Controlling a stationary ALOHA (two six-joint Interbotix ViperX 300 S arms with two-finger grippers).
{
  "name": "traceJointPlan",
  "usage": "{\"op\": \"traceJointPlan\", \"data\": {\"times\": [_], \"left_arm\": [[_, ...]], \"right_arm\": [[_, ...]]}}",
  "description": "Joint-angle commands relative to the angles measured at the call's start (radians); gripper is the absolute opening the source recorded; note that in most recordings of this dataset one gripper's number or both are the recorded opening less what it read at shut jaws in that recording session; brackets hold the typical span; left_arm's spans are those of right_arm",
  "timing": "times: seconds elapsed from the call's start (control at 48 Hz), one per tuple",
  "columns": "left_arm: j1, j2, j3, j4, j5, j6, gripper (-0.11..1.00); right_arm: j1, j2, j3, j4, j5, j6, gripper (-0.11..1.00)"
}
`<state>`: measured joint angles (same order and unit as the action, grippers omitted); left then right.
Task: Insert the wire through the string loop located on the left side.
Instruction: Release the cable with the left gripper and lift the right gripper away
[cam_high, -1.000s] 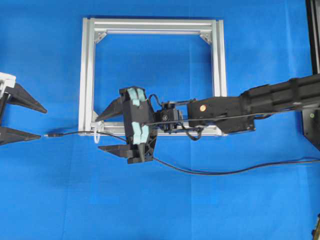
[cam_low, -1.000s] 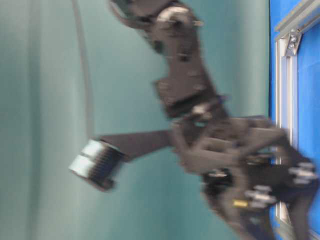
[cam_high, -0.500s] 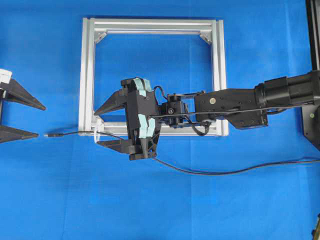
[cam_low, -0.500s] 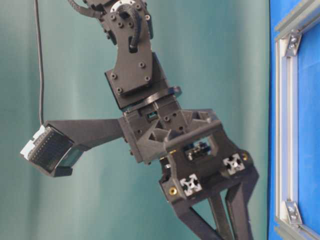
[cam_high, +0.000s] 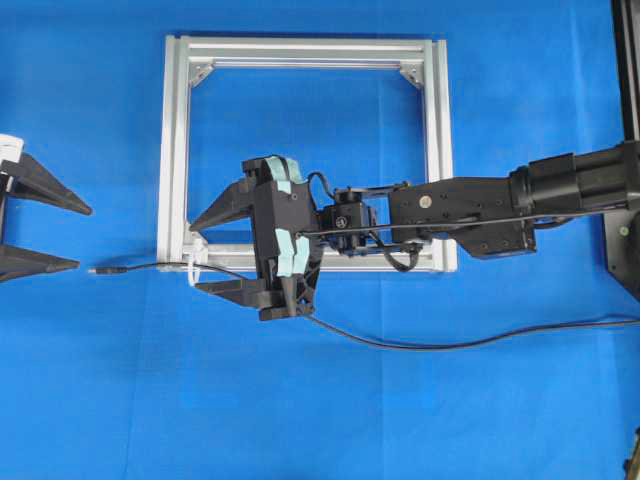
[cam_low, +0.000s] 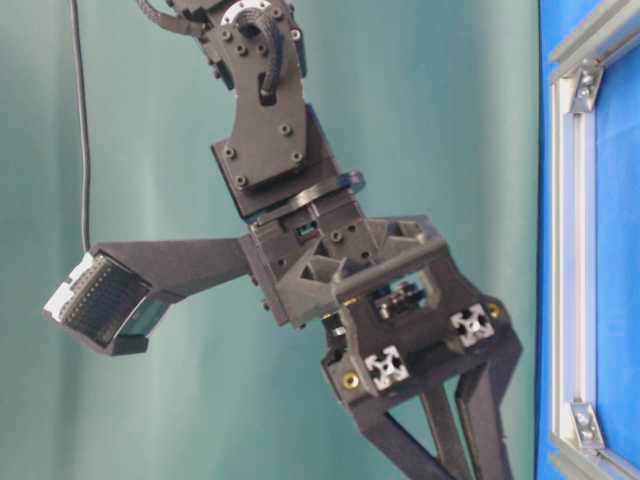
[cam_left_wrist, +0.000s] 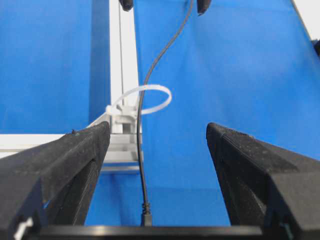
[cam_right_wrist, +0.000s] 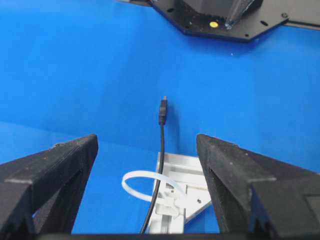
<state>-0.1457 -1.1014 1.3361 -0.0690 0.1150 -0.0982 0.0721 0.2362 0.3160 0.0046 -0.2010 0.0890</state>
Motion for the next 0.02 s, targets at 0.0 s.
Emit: {"op": "traceJointPlan", "data": {"times": [0.0], "left_arm": [[0.005, 0.009, -0.021, 0.003, -0.005, 0.002, 0.72]], "right_arm": [[0.003, -0.038, -0.012, 0.0, -0.005, -0.002, 0.92]]}}
